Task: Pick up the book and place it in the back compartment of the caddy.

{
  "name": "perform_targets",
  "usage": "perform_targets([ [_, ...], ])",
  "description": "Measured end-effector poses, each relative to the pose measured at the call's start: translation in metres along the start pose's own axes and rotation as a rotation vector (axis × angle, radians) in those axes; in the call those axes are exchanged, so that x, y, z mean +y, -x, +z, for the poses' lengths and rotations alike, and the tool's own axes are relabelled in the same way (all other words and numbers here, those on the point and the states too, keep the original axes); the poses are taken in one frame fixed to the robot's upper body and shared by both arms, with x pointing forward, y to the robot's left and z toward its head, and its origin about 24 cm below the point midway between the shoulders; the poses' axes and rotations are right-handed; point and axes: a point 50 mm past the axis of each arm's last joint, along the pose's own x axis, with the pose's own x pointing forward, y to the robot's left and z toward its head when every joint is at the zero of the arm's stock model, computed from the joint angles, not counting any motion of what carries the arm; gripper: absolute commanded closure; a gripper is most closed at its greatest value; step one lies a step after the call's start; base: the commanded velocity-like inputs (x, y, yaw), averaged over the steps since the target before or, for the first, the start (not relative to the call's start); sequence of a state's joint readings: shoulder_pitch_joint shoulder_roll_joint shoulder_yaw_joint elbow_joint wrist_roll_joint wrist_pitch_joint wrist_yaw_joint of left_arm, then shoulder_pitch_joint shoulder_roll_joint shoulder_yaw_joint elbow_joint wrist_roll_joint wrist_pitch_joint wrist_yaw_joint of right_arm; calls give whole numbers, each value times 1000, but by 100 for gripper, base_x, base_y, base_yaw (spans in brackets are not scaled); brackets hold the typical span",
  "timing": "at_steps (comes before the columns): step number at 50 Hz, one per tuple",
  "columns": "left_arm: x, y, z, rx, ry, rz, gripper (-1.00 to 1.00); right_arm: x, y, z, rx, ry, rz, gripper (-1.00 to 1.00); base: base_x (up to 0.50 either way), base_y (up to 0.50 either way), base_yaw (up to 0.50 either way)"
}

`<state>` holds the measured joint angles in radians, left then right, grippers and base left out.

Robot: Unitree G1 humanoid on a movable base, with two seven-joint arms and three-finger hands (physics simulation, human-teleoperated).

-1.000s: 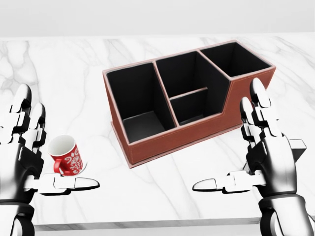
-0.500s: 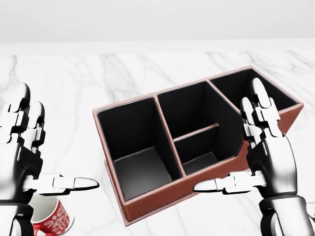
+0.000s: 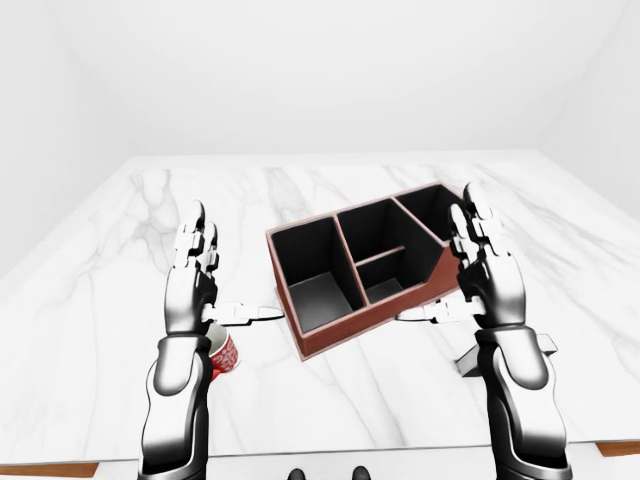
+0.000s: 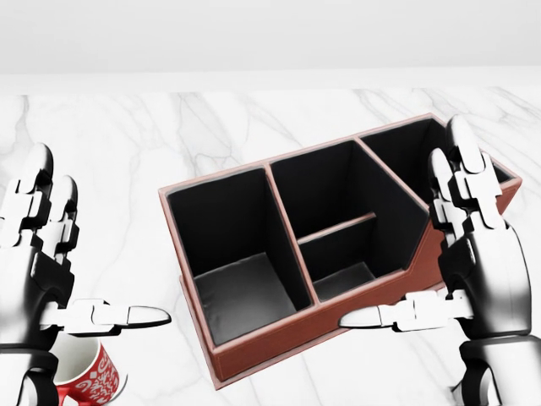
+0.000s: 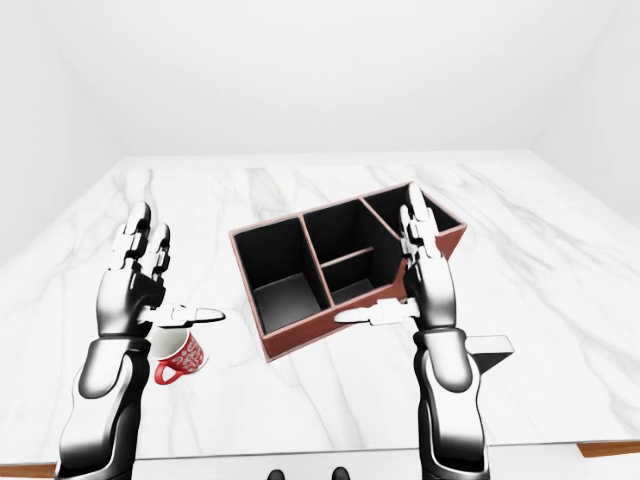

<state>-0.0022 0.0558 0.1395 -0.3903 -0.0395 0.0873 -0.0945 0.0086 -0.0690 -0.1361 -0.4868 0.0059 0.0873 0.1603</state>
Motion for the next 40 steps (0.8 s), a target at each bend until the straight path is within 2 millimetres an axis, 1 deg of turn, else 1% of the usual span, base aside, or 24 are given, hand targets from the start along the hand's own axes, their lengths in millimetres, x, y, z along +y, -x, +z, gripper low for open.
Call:
perform_targets([
  [19,0,0,-2,8,-1,-1,-100,-25,0,19,-36,282,-24,-100,0,0,0],
  [40,0,0,-1,5,-3,2,-100,-47,8,30,35,603,-7,-100,0,0,0],
])
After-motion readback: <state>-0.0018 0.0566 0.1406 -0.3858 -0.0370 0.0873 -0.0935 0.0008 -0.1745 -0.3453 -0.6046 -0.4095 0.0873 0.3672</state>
